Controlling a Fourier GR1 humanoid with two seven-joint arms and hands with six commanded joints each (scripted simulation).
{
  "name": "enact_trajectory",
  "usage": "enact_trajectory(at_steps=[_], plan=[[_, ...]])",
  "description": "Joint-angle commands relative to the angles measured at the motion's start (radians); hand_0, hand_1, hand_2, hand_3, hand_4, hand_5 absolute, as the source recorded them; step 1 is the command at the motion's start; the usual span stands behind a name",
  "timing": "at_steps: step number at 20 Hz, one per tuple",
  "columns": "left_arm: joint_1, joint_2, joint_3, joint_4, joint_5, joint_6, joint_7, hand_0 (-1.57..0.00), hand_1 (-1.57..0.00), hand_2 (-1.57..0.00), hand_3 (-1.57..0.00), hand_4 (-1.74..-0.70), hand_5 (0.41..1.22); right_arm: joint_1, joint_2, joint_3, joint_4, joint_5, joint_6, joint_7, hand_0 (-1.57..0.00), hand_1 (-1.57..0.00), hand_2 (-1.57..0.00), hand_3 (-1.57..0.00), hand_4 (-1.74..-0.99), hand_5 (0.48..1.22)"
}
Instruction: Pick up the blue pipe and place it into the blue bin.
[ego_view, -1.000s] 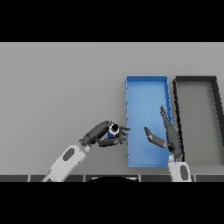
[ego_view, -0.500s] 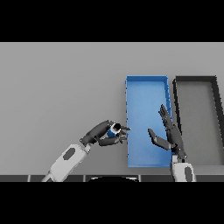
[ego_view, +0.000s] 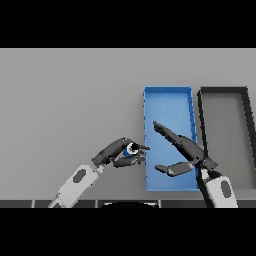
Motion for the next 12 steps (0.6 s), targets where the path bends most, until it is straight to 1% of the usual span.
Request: enact_trajectory(at_steps=[1,2,3,4,6,7,9,10,12], plan=[[0.012,0.005,-0.006,-0.005,-0.008,0.0,-0.005,-1.57,-1.57,-1.57,-1.48,-1.74,1.221,-0.038,-0.003,0.016,0.006,0.003,0.013,0.012,0.0,0.0,0.0,0.0,-1.314,0.51],[0.011,0.002,-0.006,-0.009,-0.01,0.003,0.003,-1.57,-1.57,-1.57,-1.48,-1.74,1.221,-0.084,0.006,0.035,0.02,0.015,0.02,0.021,0.0,0.0,0.0,0.0,-1.311,0.517],[0.013,0.008,-0.003,-0.015,-0.007,-0.003,-0.003,-1.57,-1.57,-1.57,-1.48,-1.74,1.221,-0.093,0.007,0.055,0.022,0.033,0.038,0.02,0.0,0.0,0.0,0.0,-1.306,0.521],[0.014,0.008,0.002,-0.013,0.0,-0.008,-0.003,-1.57,-1.57,-1.57,-1.49,-1.74,1.221,-0.121,0.016,0.078,0.031,0.046,0.049,0.035,0.0,0.0,0.0,0.0,-1.294,0.523],[0.006,0.004,0.007,-0.007,0.009,-0.02,-0.005,-1.57,-1.57,-1.57,-1.49,-1.74,1.221,-0.166,0.033,0.104,0.042,0.024,0.058,0.068,0.0,0.0,0.0,0.0,-1.253,0.529],[0.002,0.004,0.01,-0.006,0.011,-0.027,-0.014,-1.57,-1.57,-1.57,-1.5,-1.74,1.221,-0.187,0.049,0.125,0.056,0.046,0.061,0.079,0.0,0.0,0.0,0.0,-1.241,0.53],[0.015,0.008,0.006,-0.017,0.023,-0.046,-0.025,-1.57,-1.57,-1.57,-1.53,-1.74,1.221,-0.241,0.072,0.141,0.091,0.043,0.069,0.101,0.0,0.0,0.0,0.0,-1.23,0.532],[0.014,0.003,0.002,-0.003,0.014,-0.048,-0.017,-1.57,-1.57,-1.57,-1.53,-1.74,1.221,-0.273,0.09,0.155,0.104,0.047,0.069,0.113,0.0,0.0,0.0,0.0,-1.227,0.532],[0.009,0.004,0.009,-0.009,0.014,-0.046,-0.008,-1.57,-1.57,-1.57,-1.54,-1.74,1.221,-0.297,0.115,0.177,0.134,0.065,0.08,0.118,0.0,0.0,0.0,0.0,-1.222,0.519]])
